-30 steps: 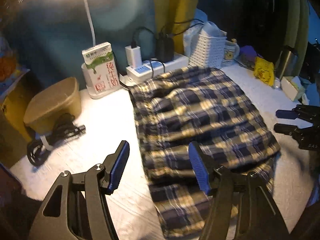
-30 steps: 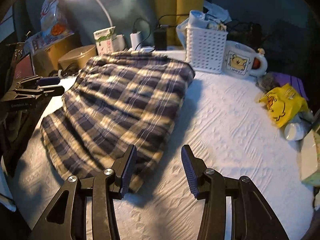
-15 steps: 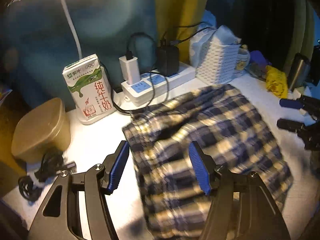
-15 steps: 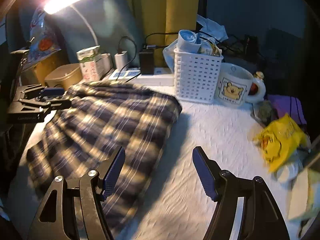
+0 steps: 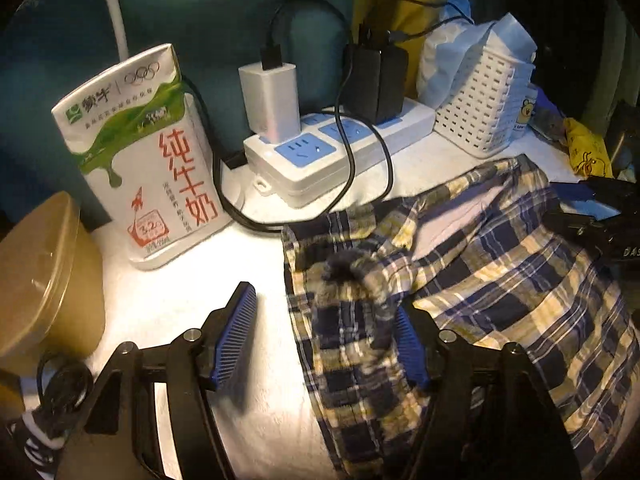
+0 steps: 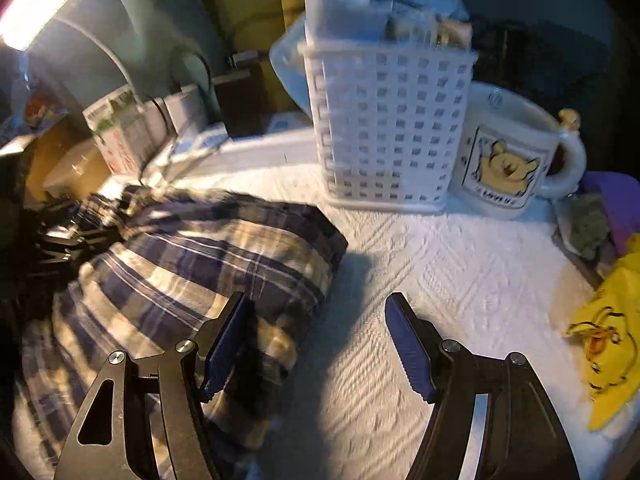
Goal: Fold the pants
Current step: 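Grasp the waistband with the left gripper while the right gripper grasps beside it, then lift the folded pants by the waistband with both grippers and carry them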
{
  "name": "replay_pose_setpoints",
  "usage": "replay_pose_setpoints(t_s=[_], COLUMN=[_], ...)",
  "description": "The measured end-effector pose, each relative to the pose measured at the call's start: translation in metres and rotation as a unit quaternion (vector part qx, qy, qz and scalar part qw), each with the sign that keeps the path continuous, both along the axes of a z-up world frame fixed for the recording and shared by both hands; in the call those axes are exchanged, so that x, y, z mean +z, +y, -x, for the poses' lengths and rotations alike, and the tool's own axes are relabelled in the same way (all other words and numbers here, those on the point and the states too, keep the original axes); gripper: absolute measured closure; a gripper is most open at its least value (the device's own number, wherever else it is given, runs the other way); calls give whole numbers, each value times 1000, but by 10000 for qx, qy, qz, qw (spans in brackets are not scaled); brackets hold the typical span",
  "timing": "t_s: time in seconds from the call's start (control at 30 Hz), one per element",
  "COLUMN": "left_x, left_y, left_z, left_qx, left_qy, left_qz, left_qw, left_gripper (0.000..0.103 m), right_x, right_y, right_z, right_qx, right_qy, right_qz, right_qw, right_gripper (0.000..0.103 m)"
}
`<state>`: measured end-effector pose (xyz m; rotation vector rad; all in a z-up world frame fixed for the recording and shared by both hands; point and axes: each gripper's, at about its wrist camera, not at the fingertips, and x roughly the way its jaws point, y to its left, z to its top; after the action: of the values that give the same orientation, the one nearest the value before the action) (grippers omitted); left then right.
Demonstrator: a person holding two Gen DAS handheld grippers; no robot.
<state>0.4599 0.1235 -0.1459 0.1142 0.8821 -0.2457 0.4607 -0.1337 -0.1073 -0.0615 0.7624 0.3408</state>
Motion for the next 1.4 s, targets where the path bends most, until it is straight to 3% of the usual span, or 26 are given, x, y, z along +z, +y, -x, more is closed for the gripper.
replay_pose_setpoints(t_s=[0.07, 0.27, 0.37, 0.43, 0.5, 0.57, 0.6, 0.63, 0.67, 0.83, 1.07, 1.4], left_x=[3, 3, -1, -1, 1, 3, 4, 6, 10, 30, 71, 132], left_y=[-1, 0, -2, -4, -6, -8, -9, -10, -10, -12, -8, 7], left_z=[-2, -23, -23, -19, -16, -10, -9, -7, -5, 17, 50, 117], left_qx=[-147, -362, -405, -488, -509, -524, -533, -522, -466, -318, 27, 262], left_qy=[32, 274, 287, 249, 252, 192, 162, 122, 51, -400, -1135, -1990], left_qz=[-71, 252, 432, 529, 596, 575, 576, 597, 621, 580, 391, 558], left_qw=[9999, 9987, 9978, 9971, 9966, 9968, 9968, 9968, 9970, 9970, 9928, 9781], left_gripper=[36, 36, 44, 60, 69, 77, 82, 85, 86, 88, 89, 89], right_x=[1, 2, 2, 2, 3, 2, 2, 3, 4, 15, 64, 136], right_y=[0, -6, -4, 0, 4, 8, 9, 11, 11, 14, 24, 34], right_z=[-2, -13, -20, -24, -27, -28, -28, -28, -26, -9, 38, 123], right_qx=[9, 5, 77, 160, 245, 331, 354, 378, 414, 367, 419, 593], right_qy=[-18, 103, 121, 116, 121, 129, 136, 118, 80, -196, -1027, -2035], right_qz=[-18, -430, -547, -623, -667, -753, -771, -770, -779, -721, -496, -343], right_qw=[10000, 9990, 9984, 9979, 9974, 9965, 9963, 9962, 9961, 9965, 9926, 9767], right_gripper=[31, 30, 27, 27, 28, 54, 57, 67, 74, 84, 85, 86])
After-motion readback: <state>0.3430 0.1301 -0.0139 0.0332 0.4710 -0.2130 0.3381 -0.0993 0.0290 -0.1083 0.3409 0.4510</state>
